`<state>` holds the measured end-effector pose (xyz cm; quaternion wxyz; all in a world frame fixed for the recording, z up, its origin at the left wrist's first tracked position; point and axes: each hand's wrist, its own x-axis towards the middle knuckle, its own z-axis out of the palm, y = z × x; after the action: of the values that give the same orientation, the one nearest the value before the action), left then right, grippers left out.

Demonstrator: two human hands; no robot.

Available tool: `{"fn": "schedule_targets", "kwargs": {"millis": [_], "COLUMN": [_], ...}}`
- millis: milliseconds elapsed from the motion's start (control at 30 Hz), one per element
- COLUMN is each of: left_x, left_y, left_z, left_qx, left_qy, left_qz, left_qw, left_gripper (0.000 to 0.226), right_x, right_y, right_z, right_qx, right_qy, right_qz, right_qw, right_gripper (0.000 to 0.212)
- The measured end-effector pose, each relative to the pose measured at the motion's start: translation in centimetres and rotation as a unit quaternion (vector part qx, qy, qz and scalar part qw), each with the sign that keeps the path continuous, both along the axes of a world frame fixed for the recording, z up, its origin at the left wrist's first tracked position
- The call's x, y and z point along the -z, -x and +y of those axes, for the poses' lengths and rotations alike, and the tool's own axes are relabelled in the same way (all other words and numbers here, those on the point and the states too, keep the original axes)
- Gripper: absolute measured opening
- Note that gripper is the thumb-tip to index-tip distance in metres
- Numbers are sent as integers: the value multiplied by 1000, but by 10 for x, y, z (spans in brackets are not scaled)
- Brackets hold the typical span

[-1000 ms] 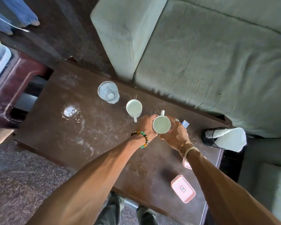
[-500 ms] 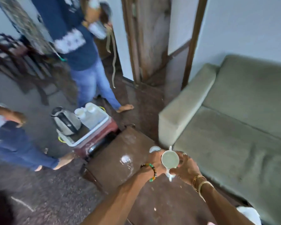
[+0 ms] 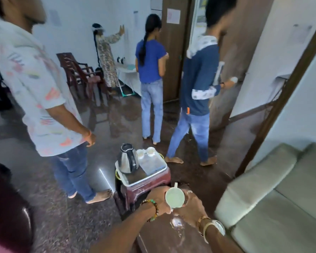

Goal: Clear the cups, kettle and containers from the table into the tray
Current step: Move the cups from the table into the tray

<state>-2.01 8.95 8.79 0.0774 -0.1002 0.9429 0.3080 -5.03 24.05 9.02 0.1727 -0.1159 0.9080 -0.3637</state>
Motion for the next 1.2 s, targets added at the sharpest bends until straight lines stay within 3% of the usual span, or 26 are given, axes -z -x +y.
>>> {"fn": "schedule_targets", "kwargs": {"millis": [133,300,467,600,800,1033,1200], "left_x": [-15,-40,-47,-38,-31,-28,-18], "left_y": [-21,-34,-31,-22,20,70,113], "left_z": [-75,-162,-217,-252,-294,-316,-327], "left_qx": [-17,-67,-105,-136,-138,-117,-87], "left_qy": [4,0,-5,-6,-16,-17,-1], "left_qz": [1,9,21,12,9,-9,-36], "left_qw": [1000,998,994,991,990,993,996], "left_gripper": [66,62,63,72,59,65,69], "right_x": [-9,-29,-38,-28,-15,-6,2], "right_y": [-14,-18,-8,12,63,111,140], "right_z": [-76,-163,-223,-264,-313,-333,-341], "right_qx": [-14,-48,-76,-98,-125,-110,-73], "right_qy": [23,52,56,30,11,29,35], "right_qz": [-17,-4,-1,3,-5,1,-20], "right_qw": [1000,998,996,995,992,993,997], "right_gripper": [69,55,70,70,64,57,63]}}
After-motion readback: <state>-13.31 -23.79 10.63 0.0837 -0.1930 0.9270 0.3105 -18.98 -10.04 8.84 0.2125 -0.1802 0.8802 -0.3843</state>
